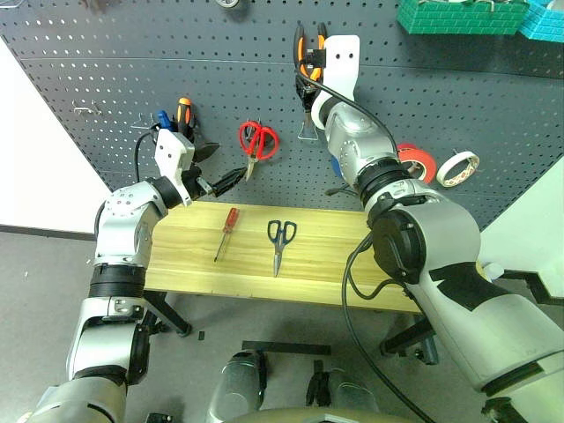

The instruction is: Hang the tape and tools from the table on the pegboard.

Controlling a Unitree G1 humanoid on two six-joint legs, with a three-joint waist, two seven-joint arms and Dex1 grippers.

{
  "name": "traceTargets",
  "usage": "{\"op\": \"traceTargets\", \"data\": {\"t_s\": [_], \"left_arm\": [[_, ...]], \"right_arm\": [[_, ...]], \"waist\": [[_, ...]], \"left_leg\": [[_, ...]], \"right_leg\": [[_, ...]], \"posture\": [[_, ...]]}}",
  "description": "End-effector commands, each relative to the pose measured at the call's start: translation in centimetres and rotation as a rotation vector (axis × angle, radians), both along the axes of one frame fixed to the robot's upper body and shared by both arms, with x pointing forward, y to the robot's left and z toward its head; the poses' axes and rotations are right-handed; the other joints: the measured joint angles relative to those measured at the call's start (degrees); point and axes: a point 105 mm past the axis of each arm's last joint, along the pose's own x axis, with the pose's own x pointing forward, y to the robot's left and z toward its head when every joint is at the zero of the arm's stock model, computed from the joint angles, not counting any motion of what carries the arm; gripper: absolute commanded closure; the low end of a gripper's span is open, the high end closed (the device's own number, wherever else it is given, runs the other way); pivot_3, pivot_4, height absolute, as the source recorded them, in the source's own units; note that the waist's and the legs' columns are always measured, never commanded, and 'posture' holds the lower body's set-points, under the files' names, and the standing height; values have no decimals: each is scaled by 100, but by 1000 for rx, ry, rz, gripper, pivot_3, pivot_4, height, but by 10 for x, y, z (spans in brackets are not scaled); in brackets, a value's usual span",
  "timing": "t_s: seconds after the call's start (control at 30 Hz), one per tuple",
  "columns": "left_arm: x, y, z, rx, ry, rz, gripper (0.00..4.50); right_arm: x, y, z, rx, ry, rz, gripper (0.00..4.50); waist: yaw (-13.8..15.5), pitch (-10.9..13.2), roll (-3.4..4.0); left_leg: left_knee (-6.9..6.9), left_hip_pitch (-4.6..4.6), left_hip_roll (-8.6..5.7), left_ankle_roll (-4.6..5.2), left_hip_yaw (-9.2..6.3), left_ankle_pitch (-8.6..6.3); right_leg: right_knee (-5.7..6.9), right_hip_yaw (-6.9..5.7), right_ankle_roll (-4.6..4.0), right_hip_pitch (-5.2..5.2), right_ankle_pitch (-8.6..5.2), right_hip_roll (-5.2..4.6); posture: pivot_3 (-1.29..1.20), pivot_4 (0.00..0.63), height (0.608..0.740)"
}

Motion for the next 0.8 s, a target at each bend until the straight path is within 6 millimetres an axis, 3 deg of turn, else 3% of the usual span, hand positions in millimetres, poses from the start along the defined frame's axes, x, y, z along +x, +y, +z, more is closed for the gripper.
{"op": "traceTargets", "data": {"t_s": [0.03,0.33,0.53,0.73,0.8], "left_arm": [[-3,0,4,11,-9,7,0],[1,14,13,7,2,36,0],[-3,3,17,14,-1,-16,0],[-2,0,15,18,5,-27,0],[-1,1,15,20,5,-24,0]], "right_arm": [[-1,-9,19,15,-71,-30,2447],[-1,-12,25,16,-96,-44,2447],[0,-24,26,-20,-111,-90,2447],[2,-26,11,-21,-58,-87,2447],[2,-24,8,-1,-47,-74,1748]], "waist": [[-12,11,7],[-23,391,-1],[-105,592,6],[-128,615,1],[-132,617,2]], "left_leg": [[17,-10,0,0,-13,0],[49,-44,3,-4,-44,-1],[49,-59,5,-6,-51,1],[53,-114,5,-7,-53,2],[53,-116,5,-7,-54,2]], "right_leg": [[-1,-10,7,6,-1,3],[-12,8,29,-2,10,37],[-12,8,40,-14,16,39],[-16,8,54,-61,25,38],[-20,8,54,-62,25,38]], "posture": [[335,138,732],[334,253,732],[328,275,732],[311,269,732],[305,262,732]]}}
